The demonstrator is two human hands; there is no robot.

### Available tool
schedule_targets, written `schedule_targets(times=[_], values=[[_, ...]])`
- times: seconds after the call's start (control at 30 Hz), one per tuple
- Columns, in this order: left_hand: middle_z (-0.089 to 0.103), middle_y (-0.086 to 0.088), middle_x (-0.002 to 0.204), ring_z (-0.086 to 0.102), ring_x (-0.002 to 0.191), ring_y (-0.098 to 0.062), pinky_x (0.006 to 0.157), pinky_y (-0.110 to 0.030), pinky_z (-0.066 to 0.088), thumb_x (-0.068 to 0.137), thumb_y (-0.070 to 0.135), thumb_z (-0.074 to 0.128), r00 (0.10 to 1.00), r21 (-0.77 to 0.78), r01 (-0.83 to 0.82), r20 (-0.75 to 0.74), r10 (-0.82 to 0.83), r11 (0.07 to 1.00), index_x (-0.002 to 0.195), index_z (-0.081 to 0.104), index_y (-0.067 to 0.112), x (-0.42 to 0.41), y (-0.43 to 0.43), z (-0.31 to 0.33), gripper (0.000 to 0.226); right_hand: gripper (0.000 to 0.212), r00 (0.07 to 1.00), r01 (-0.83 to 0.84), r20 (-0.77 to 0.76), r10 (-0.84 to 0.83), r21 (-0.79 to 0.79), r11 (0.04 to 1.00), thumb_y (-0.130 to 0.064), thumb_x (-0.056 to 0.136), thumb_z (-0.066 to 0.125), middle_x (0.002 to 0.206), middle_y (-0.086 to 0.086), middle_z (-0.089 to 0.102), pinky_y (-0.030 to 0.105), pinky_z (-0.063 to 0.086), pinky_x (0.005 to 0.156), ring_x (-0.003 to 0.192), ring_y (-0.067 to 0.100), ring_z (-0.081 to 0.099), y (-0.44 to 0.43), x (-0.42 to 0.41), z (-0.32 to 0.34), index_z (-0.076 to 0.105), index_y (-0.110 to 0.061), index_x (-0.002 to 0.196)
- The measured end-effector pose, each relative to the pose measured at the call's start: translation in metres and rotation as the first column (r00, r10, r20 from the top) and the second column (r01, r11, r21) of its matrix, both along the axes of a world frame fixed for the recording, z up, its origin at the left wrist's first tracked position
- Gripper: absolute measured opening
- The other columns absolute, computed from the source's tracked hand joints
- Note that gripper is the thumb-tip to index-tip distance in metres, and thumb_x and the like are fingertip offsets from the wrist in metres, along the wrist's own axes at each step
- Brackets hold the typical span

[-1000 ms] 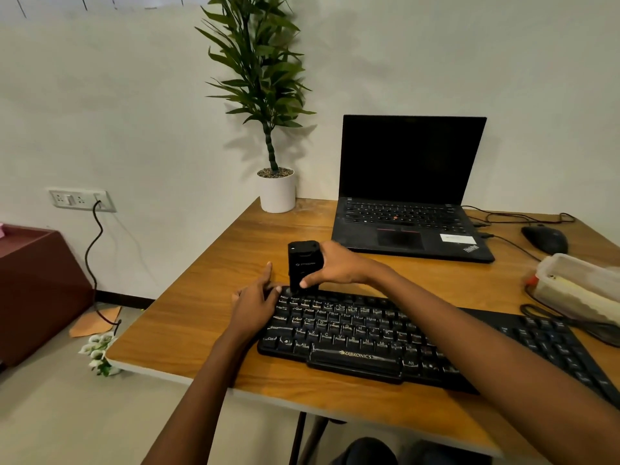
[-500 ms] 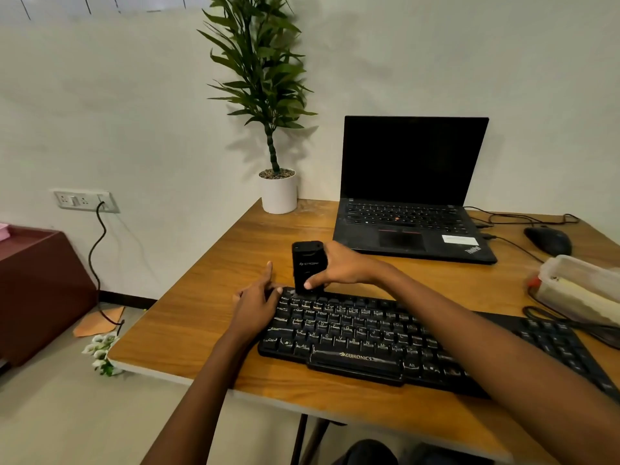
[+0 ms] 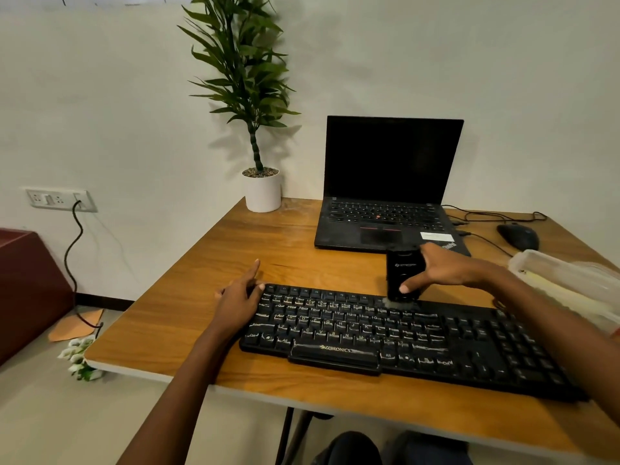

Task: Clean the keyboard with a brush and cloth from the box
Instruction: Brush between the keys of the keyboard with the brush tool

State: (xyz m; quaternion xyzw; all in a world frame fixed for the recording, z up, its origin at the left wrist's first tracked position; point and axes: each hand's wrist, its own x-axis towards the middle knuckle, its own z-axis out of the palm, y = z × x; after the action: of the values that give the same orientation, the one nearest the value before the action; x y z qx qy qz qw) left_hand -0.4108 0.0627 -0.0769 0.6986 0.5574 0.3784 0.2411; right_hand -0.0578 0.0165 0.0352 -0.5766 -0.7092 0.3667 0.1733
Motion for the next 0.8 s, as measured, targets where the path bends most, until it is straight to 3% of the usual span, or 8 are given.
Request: schedule_targets(times=[0.13,0.27,0.37,0.47,0.6,0.73,0.8], values=[[0.054,-0.007,0.134,0.041,0.133,-0.025,0.113,-0.057,0.018,0.098,0.024,0.047,1.0,0.003,-0.009,-0.022,0.009,1.0,0.147,0.024,0.024,-0.001,0.001,0.001,0.055,0.05,0.995,0.099,0.01,-0.099,-0.034,0.994,0.0,0.07,0.075,0.103,0.009,0.063,0.023,0.056,0.064,0.091,0.016,0.063,-0.013,0.035,0.002,0.051,-0.01,0.112],[0.054,-0.007,0.135,0.04,0.134,-0.026,0.113,-0.056,0.014,0.098,0.025,0.046,0.999,0.016,-0.021,-0.036,0.021,1.0,0.147,0.022,0.026,0.001,0.0,0.003,0.055,0.051,0.989,0.132,0.088,-0.121,-0.13,0.983,0.0,0.07,0.076,0.106,0.011,0.063,0.037,0.058,0.074,0.094,0.024,0.064,-0.016,0.061,0.015,0.05,-0.014,0.111],[0.053,-0.005,0.136,0.037,0.136,-0.025,0.112,-0.053,0.008,0.099,0.024,0.045,0.998,0.009,-0.046,-0.047,0.046,0.999,0.148,0.023,0.025,0.005,-0.002,0.004,0.053,0.046,0.984,0.104,0.148,-0.096,-0.045,0.994,-0.003,0.072,0.074,0.1,0.004,0.062,0.024,0.057,0.067,0.093,0.019,0.062,-0.012,0.039,0.03,0.05,-0.017,0.109],[0.057,-0.004,0.132,0.044,0.131,-0.026,0.112,-0.056,0.018,0.098,0.027,0.045,1.0,0.005,-0.01,-0.028,0.01,1.0,0.145,0.021,0.03,0.001,-0.003,0.002,0.053,0.047,0.995,0.072,-0.072,-0.064,0.123,0.99,-0.005,0.074,0.073,0.098,-0.002,0.062,0.017,0.054,0.065,0.09,0.008,0.061,0.0,-0.025,0.028,0.051,-0.011,0.115],[0.057,-0.001,0.131,0.041,0.132,-0.021,0.111,-0.043,0.012,0.1,0.023,0.042,0.999,-0.012,-0.039,-0.033,0.038,0.999,0.147,0.025,0.023,0.002,-0.005,0.005,0.05,0.041,0.953,-0.062,-0.286,0.099,0.136,0.989,-0.005,0.074,0.074,0.096,-0.002,0.063,0.024,0.057,0.072,0.089,0.012,0.063,0.023,-0.128,0.001,0.054,-0.013,0.109],[0.057,0.013,0.12,0.05,0.123,-0.02,0.109,-0.054,0.027,0.098,0.018,0.045,0.999,-0.058,0.044,0.028,-0.043,0.997,0.148,0.027,0.026,-0.004,-0.004,0.001,0.054,0.042,0.948,-0.09,-0.288,0.136,0.167,0.982,-0.007,0.073,0.076,0.1,0.002,0.06,0.036,0.056,0.08,0.097,0.02,0.06,0.043,-0.183,-0.02,0.052,-0.014,0.107],[0.056,0.015,0.117,0.05,0.12,-0.015,0.11,-0.052,0.026,0.098,0.019,0.045,0.999,-0.068,0.034,0.016,-0.033,0.997,0.149,0.022,0.027,-0.003,-0.005,0.003,0.057,0.046,0.961,-0.129,-0.226,0.156,0.129,0.983,-0.007,0.072,0.076,0.101,0.004,0.059,0.036,0.057,0.078,0.098,0.023,0.06,0.048,-0.177,-0.02,0.05,-0.012,0.109]])
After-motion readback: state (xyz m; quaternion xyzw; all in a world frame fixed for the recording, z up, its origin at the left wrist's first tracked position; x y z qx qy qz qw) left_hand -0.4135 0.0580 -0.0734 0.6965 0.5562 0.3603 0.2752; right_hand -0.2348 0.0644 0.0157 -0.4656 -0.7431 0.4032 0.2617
